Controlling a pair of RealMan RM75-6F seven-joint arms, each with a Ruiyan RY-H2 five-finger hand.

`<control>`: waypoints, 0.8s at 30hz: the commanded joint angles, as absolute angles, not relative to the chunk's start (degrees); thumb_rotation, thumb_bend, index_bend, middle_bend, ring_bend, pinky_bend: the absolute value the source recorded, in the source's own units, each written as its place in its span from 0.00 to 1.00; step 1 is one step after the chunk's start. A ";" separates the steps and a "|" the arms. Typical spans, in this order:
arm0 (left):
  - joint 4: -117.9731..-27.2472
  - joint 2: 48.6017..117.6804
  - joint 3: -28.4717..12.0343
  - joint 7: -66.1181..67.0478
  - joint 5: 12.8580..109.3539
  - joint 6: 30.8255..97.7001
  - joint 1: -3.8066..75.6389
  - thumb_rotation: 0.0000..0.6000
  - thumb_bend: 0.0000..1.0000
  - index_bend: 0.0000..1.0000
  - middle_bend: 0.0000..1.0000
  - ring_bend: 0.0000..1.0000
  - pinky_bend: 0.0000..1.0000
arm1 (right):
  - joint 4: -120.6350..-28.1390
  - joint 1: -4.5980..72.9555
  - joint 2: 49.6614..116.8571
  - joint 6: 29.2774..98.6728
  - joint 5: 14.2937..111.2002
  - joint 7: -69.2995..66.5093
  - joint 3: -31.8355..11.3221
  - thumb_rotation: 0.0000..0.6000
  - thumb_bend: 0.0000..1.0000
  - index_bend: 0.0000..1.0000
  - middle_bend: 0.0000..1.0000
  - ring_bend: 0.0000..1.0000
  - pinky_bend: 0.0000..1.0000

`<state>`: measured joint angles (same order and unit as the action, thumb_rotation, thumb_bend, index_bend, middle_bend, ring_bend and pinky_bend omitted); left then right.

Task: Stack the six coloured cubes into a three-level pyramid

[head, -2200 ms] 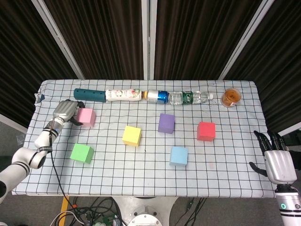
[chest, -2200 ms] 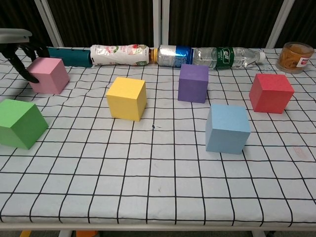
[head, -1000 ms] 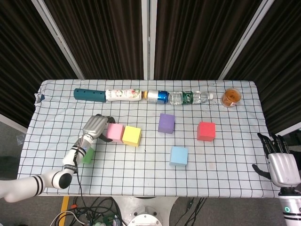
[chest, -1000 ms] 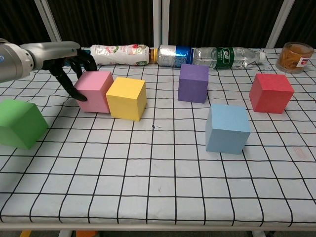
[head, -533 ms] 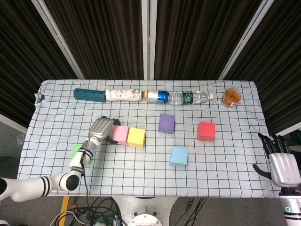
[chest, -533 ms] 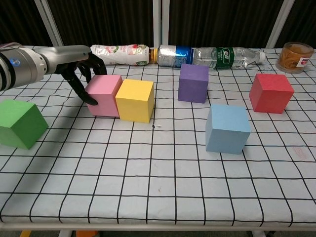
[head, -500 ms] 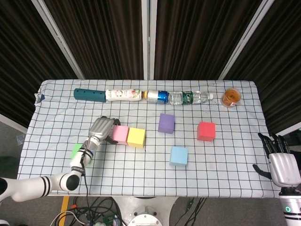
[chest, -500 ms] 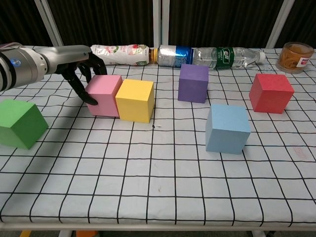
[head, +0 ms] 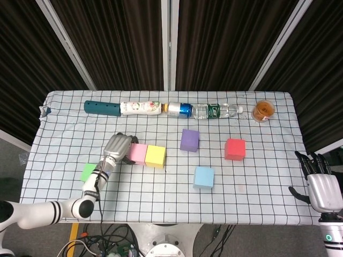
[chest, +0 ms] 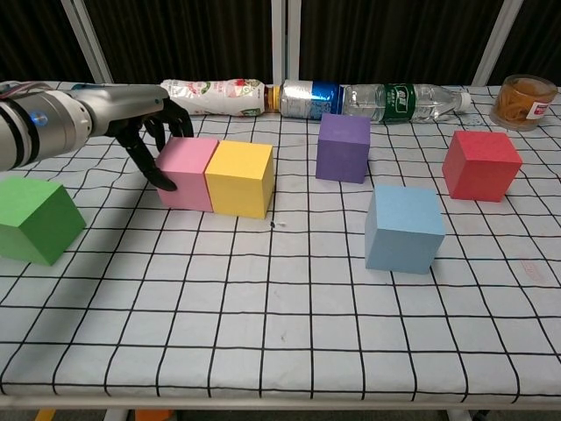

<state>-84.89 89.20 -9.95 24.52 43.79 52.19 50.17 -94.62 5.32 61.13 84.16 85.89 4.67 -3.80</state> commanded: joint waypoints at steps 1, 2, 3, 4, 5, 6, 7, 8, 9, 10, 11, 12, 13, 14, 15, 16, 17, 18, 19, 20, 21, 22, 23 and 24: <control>-85.17 89.30 -9.98 24.90 43.51 52.48 50.25 1.00 0.10 0.43 0.46 0.40 0.25 | -94.58 5.27 61.14 84.18 85.88 4.62 -3.78 1.00 0.10 0.01 0.15 0.02 0.07; -85.26 89.36 -10.01 25.03 43.40 52.59 50.28 1.00 0.10 0.43 0.46 0.40 0.25 | -94.56 5.25 61.14 84.20 85.90 4.60 -3.76 1.00 0.10 0.01 0.15 0.02 0.07; -85.36 89.46 -10.09 25.19 43.20 52.74 50.34 1.00 0.10 0.43 0.46 0.40 0.25 | -94.56 5.23 61.14 84.25 85.93 4.58 -3.76 1.00 0.10 0.01 0.15 0.02 0.07; -85.36 89.57 -10.16 25.31 43.07 52.83 50.41 1.00 0.10 0.43 0.46 0.40 0.25 | -94.55 5.22 61.15 84.29 85.94 4.58 -3.77 1.00 0.10 0.01 0.15 0.02 0.07; -85.30 89.72 -10.21 25.45 42.90 52.89 50.48 1.00 0.10 0.43 0.45 0.40 0.25 | -94.55 5.21 61.15 84.30 85.95 4.56 -3.77 1.00 0.10 0.01 0.15 0.02 0.07; -85.21 89.88 -10.23 25.68 42.62 52.86 50.61 1.00 0.10 0.43 0.45 0.40 0.25 | -94.57 5.21 61.14 84.31 86.00 4.52 -3.76 1.00 0.10 0.01 0.15 0.02 0.07; -85.21 89.95 -10.25 25.85 42.38 52.84 50.68 1.00 0.10 0.43 0.45 0.40 0.25 | -94.56 5.21 61.14 84.33 86.04 4.51 -3.75 1.00 0.10 0.01 0.15 0.02 0.07; -85.27 90.01 -10.26 26.00 42.22 52.91 50.73 1.00 0.10 0.43 0.45 0.40 0.25 | -94.55 5.20 61.14 84.35 86.07 4.50 -3.75 1.00 0.10 0.01 0.15 0.02 0.07; -85.31 90.08 -10.26 26.17 42.13 53.07 50.76 1.00 0.10 0.43 0.45 0.40 0.25 | -94.53 5.18 61.14 84.39 86.08 4.47 -3.75 1.00 0.10 0.01 0.15 0.02 0.07; -85.34 90.18 -10.23 26.45 42.03 53.25 50.82 1.00 0.10 0.43 0.45 0.40 0.25 | -94.49 5.16 61.14 84.39 86.06 4.43 -3.75 1.00 0.10 0.01 0.15 0.02 0.07; -85.39 90.26 -10.25 26.61 41.84 53.35 50.86 1.00 0.10 0.42 0.45 0.40 0.25 | -94.49 5.14 61.12 84.38 86.02 4.40 -3.75 1.00 0.10 0.01 0.15 0.02 0.07; -85.40 90.40 -10.32 26.80 41.47 53.50 50.90 1.00 0.10 0.42 0.45 0.40 0.25 | -94.46 5.13 61.11 84.38 86.00 4.34 -3.75 1.00 0.10 0.01 0.15 0.02 0.07; -85.36 90.48 -10.33 27.01 41.21 53.52 50.98 1.00 0.10 0.42 0.45 0.40 0.25 | -94.44 5.12 61.11 84.35 86.01 4.31 -3.73 1.00 0.10 0.01 0.15 0.02 0.07; -85.30 90.55 -10.36 27.15 40.91 53.50 51.04 1.00 0.10 0.42 0.45 0.40 0.25 | -94.42 5.11 61.11 84.32 86.01 4.27 -3.70 1.00 0.10 0.01 0.15 0.02 0.07; -85.23 90.63 -10.42 27.24 40.66 53.50 51.08 1.00 0.10 0.42 0.45 0.40 0.25 | -94.39 5.11 61.13 84.32 86.02 4.24 -3.69 1.00 0.10 0.01 0.15 0.02 0.07; -85.19 90.69 -10.44 27.40 40.43 53.48 51.17 1.00 0.10 0.42 0.45 0.40 0.25 | -94.36 5.11 61.14 84.29 86.01 4.19 -3.68 1.00 0.10 0.01 0.15 0.02 0.07; -85.19 90.72 -10.45 27.52 40.31 53.50 51.22 1.00 0.10 0.42 0.45 0.40 0.25 | -94.35 5.11 61.14 84.27 86.00 4.15 -3.68 1.00 0.10 0.01 0.15 0.02 0.07; -85.19 90.76 -10.46 27.61 40.23 53.55 51.26 1.00 0.10 0.42 0.45 0.40 0.25 | -94.32 5.10 61.14 84.28 86.00 4.12 -3.69 1.00 0.10 0.01 0.15 0.02 0.07; -85.19 90.81 -10.48 27.69 40.15 53.60 51.30 1.00 0.10 0.42 0.45 0.40 0.25 | -94.28 5.09 61.14 84.27 85.96 4.11 -3.69 1.00 0.10 0.01 0.15 0.02 0.07; -85.17 90.85 -10.48 27.75 40.09 53.62 51.32 1.00 0.10 0.42 0.45 0.40 0.25 | -94.25 5.07 61.15 84.27 85.93 4.09 -3.69 1.00 0.10 0.01 0.15 0.02 0.07; -85.12 90.91 -10.49 27.79 40.02 53.63 51.35 1.00 0.10 0.42 0.45 0.40 0.25 | -94.21 5.06 61.15 84.26 85.89 4.03 -3.70 1.00 0.10 0.01 0.15 0.02 0.07; -85.08 90.97 -10.52 27.79 39.94 53.62 51.37 1.00 0.10 0.42 0.45 0.40 0.25 | -94.18 5.06 61.16 84.24 85.85 3.96 -3.71 1.00 0.10 0.01 0.15 0.02 0.07; -85.05 91.03 -10.51 27.83 39.92 53.67 51.39 1.00 0.10 0.42 0.45 0.40 0.25 | -94.14 5.06 61.17 84.26 85.82 3.92 -3.74 1.00 0.10 0.01 0.15 0.02 0.07; -84.98 91.12 -10.45 27.96 39.93 53.72 51.41 1.00 0.10 0.41 0.45 0.40 0.25 | -94.08 5.04 61.20 84.29 85.83 3.86 -3.75 1.00 0.10 0.01 0.15 0.02 0.07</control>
